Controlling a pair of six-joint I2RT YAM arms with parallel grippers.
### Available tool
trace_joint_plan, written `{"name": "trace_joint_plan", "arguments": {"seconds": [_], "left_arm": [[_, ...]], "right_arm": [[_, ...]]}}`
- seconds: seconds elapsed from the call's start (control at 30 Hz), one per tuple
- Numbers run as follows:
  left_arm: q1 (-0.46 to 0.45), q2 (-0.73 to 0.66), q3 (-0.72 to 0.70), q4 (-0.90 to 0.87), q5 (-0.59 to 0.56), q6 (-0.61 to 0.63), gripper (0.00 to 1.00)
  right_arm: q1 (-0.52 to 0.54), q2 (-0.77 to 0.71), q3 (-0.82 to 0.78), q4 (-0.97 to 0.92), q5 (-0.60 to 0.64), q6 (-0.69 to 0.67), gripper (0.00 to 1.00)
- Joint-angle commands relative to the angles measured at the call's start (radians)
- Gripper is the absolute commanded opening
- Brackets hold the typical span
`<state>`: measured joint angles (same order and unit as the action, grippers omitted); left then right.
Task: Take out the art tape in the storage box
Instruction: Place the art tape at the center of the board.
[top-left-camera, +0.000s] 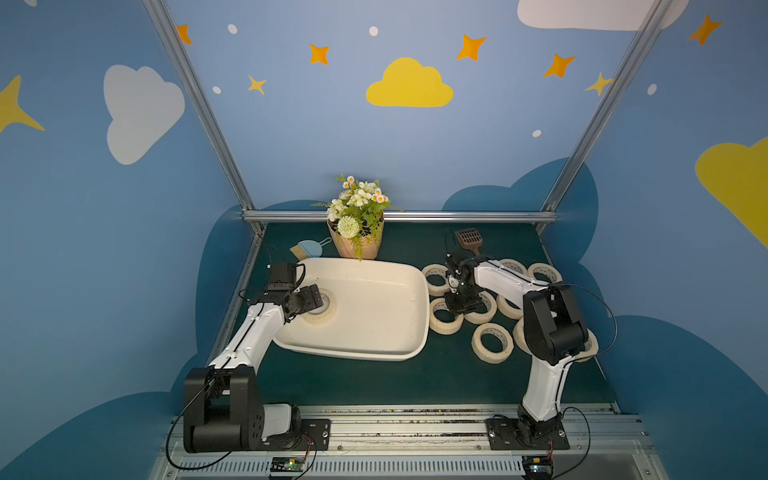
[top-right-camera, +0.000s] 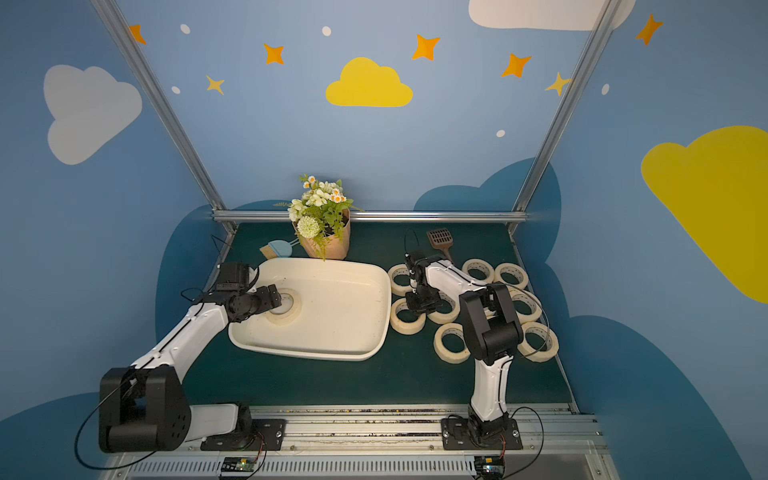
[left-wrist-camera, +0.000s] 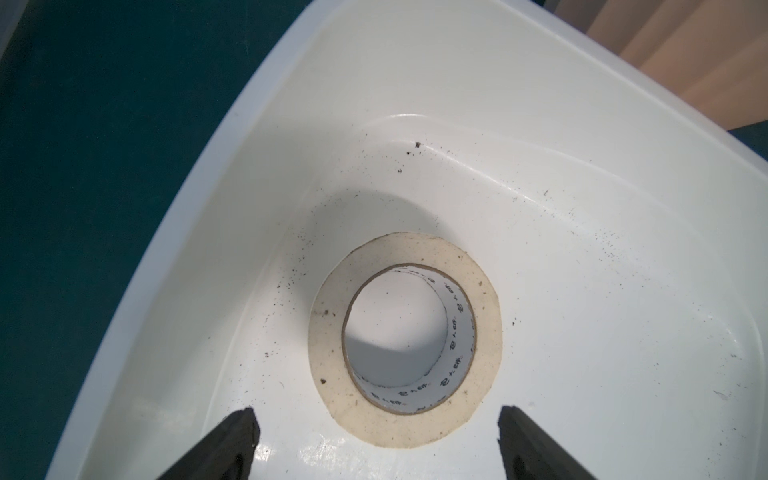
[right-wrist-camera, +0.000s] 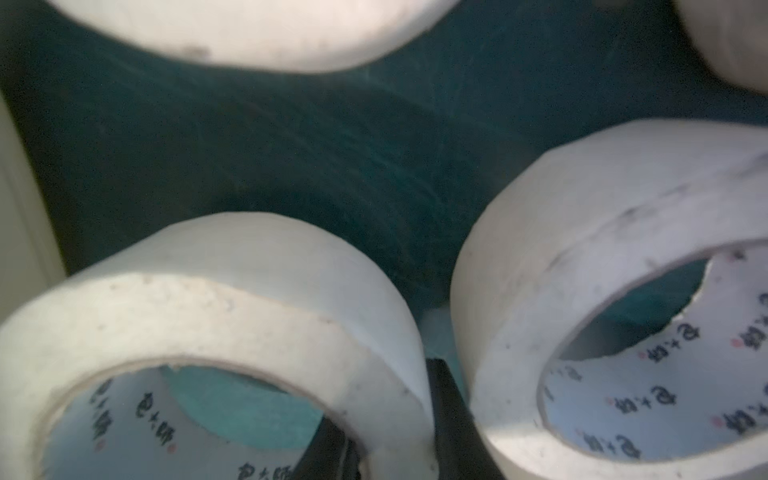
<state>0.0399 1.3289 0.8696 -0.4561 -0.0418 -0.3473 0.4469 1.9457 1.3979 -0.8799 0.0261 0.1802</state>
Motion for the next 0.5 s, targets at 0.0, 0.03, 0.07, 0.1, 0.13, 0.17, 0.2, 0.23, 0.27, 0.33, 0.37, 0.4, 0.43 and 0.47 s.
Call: {"name": "trace_joint_plan", "arguments": {"seconds": [0.0,0.03,0.07,0.1,0.13,0.17,0.2,0.23,0.27,0.33,0.37,0.4,0.43,0.47], "left_arm": [[0.004,0.005,0.026,-0.018,-0.006,0.004,0.94],[0.004,0.006,0.027,-0.022,-0.009,0.006,0.95],[0.003,0.004,0.027,-0.028,-0.013,0.006,0.95],[0.004,0.003,0.028,-0.031,-0.016,0.004,0.96],[0.004,0.0,0.025,-0.031,-0.019,0.004,0.96],[0.004,0.0,0.023,-0.03,-0.024,0.003,0.96],[0.005,0.0,0.024,-0.03,-0.029,0.003,0.97],[0.005,0.002,0.025,-0.031,-0.034,0.003,0.97],[0.005,0.005,0.024,-0.03,-0.036,0.003,0.97],[0.004,0.015,0.026,-0.03,-0.038,0.001,0.98],[0.004,0.02,0.024,-0.03,-0.041,0.0,0.98],[0.004,0.024,0.023,-0.029,-0.045,0.0,0.98],[0.003,0.027,0.024,-0.029,-0.051,-0.002,0.98],[0.004,0.03,0.024,-0.029,-0.058,-0.003,0.98]], "right_arm": [[-0.008,0.052,0.049,0.082,0.003,0.018,0.0],[-0.01,0.067,0.062,0.082,0.001,0.02,0.0],[-0.012,0.081,0.071,0.082,0.004,0.023,0.0],[-0.012,0.087,0.077,0.083,0.006,0.026,0.0],[-0.013,0.089,0.075,0.089,0.008,0.028,0.0],[-0.013,0.089,0.073,0.091,0.008,0.032,0.0],[-0.013,0.088,0.07,0.094,0.01,0.033,0.04],[-0.013,0.086,0.064,0.096,0.013,0.033,0.13],[-0.013,0.08,0.06,0.097,0.013,0.034,0.24],[-0.014,0.063,0.049,0.094,0.019,0.034,0.44],[-0.013,0.049,0.046,0.085,0.023,0.034,0.53],[-0.013,0.033,0.044,0.075,0.028,0.035,0.58],[-0.01,0.006,0.04,0.063,0.035,0.032,0.61],[-0.007,-0.024,0.035,0.047,0.043,0.031,0.64]]}}
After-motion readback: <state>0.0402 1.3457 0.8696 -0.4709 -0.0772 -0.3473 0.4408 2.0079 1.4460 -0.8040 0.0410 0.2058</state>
